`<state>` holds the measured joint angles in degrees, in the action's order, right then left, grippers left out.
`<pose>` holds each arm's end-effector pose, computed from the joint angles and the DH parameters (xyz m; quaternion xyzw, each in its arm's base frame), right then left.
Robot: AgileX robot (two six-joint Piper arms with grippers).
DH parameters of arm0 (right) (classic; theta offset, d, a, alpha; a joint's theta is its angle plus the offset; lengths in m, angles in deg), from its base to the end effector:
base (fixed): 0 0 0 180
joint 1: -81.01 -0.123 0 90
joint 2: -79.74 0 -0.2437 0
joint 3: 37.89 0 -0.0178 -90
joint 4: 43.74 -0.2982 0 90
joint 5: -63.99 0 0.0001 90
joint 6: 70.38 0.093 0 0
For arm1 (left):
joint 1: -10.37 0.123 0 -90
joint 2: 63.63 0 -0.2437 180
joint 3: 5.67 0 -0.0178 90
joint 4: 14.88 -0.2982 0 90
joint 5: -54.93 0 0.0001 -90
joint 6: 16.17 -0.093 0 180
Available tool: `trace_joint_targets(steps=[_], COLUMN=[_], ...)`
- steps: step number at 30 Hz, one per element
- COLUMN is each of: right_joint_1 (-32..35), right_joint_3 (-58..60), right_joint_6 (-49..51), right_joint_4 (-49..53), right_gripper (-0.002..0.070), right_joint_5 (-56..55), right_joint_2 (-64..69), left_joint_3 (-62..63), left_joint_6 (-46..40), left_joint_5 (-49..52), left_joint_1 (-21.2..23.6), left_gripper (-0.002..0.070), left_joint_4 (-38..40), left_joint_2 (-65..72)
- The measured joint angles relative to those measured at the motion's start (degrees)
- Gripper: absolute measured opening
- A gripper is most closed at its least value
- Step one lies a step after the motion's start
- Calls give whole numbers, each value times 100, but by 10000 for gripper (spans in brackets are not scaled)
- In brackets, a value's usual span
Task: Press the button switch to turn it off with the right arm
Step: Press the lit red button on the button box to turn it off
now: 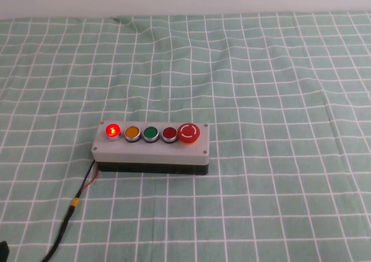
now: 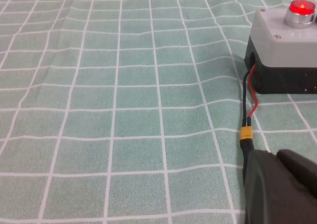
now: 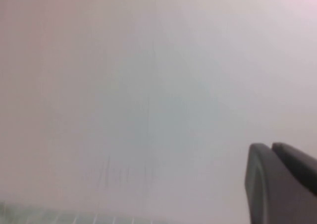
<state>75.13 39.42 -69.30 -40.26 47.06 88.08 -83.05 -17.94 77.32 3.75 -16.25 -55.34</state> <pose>0.1407 0.0161 0.2323 -0.0473 0.5626 0.0311 0.8248 0.1424 -0.0157 0.1695 0.0655 0.8066 -0.0147 0.5872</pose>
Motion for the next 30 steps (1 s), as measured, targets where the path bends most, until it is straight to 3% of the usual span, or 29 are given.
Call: trace_joint_targets(steps=[9,14,20,30], right_joint_1=[0,0,0,0], right_joint_3=[0,-375,-1500,-3715], right_joint_6=[80,803,1209,1343], right_joint_4=[0,0,0,0], right_gripper=[-16,-16,-16,-16], right_joint_5=[-2446,-2405,-1367,2518], right_joint_2=[0,0,-7,767], left_joint_3=[0,0,0,0], left_joint_6=[0,0,0,0], left_joint_5=[0,0,0,0], left_joint_1=[0,0,0,0], left_gripper=[-4,-4,-4,-4], left_joint_4=[0,0,0,0], left_joint_2=[0,0,0,0])
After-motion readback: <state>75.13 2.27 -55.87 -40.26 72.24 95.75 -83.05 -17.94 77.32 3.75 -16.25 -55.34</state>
